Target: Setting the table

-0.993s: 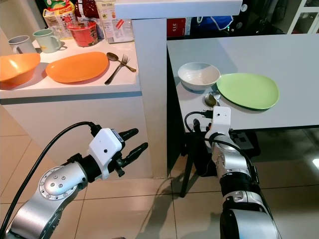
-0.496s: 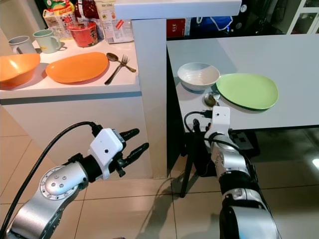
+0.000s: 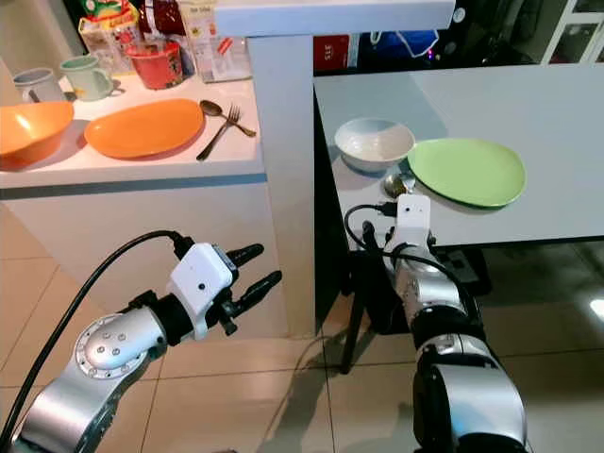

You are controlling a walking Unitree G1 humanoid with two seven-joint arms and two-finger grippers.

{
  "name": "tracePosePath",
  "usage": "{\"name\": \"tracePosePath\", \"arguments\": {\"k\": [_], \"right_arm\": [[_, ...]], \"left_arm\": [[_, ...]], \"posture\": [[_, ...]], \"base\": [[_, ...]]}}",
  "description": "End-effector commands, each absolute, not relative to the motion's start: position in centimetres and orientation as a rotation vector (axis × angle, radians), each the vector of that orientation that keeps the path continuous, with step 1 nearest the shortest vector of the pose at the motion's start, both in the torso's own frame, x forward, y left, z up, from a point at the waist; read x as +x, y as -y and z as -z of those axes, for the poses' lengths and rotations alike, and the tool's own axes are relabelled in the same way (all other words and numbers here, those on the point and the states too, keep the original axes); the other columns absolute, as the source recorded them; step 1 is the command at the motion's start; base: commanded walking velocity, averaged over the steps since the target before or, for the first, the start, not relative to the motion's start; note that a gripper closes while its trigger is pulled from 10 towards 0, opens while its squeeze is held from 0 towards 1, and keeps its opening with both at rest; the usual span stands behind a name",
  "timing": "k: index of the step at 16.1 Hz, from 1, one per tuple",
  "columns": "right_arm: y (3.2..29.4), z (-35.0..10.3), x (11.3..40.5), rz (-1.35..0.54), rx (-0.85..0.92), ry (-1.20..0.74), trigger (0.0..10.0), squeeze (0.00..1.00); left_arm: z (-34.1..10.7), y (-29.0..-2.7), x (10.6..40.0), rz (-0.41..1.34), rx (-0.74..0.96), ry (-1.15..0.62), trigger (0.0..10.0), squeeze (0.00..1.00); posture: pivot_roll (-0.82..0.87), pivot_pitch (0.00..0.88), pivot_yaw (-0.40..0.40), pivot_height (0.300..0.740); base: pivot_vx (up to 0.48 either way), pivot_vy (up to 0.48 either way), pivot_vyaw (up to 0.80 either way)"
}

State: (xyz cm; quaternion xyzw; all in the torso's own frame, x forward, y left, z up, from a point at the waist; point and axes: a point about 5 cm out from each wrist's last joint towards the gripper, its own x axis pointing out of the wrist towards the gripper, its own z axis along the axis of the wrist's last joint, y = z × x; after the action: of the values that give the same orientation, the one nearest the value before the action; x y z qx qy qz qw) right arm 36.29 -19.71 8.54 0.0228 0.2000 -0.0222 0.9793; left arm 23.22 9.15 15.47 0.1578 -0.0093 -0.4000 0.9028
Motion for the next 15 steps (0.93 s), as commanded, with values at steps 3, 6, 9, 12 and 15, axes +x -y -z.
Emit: {"name": "tracePosePath", "arguments": {"k": [3,6,9,12,15], "right_arm": [[19.5,-8.6,36.5,0.029,0.024,-0.406,10.0,0.00],[19.9,-13.0,37.9,0.064,0.064,-0.201,10.0,0.00],[19.6,-16.3,34.9,0.030,0.067,-0.080,10.0,0.00],[16.6,-16.1,29.2,-0.062,0.063,-0.056,10.0,0.00],[15.0,-15.8,27.6,-0.103,0.074,-0.018,10.0,0.00]], "left_arm": [[-15.4,-9.3,23.4,0.831,0.333,0.011,10.0,0.00],[-16.5,-10.2,24.7,0.705,0.313,0.062,10.0,0.00],[-18.6,-11.2,26.2,0.531,0.284,0.154,10.0,0.00],[-17.6,-12.4,28.0,0.326,0.292,0.101,10.0,0.00],[-17.6,-12.7,28.3,0.269,0.279,0.106,10.0,0.00]], "posture": [[0.09,0.000,0.083,0.740],[0.08,0.000,0.077,0.740],[0.04,0.000,0.070,0.740],[-0.01,0.000,0.064,0.740],[-0.01,0.000,0.047,0.740]], "base": [[0.000,0.000,0.00],[0.000,0.000,0.00],[0.000,0.000,0.00],[0.000,0.000,0.00],[0.000,0.100,0.00]]}}
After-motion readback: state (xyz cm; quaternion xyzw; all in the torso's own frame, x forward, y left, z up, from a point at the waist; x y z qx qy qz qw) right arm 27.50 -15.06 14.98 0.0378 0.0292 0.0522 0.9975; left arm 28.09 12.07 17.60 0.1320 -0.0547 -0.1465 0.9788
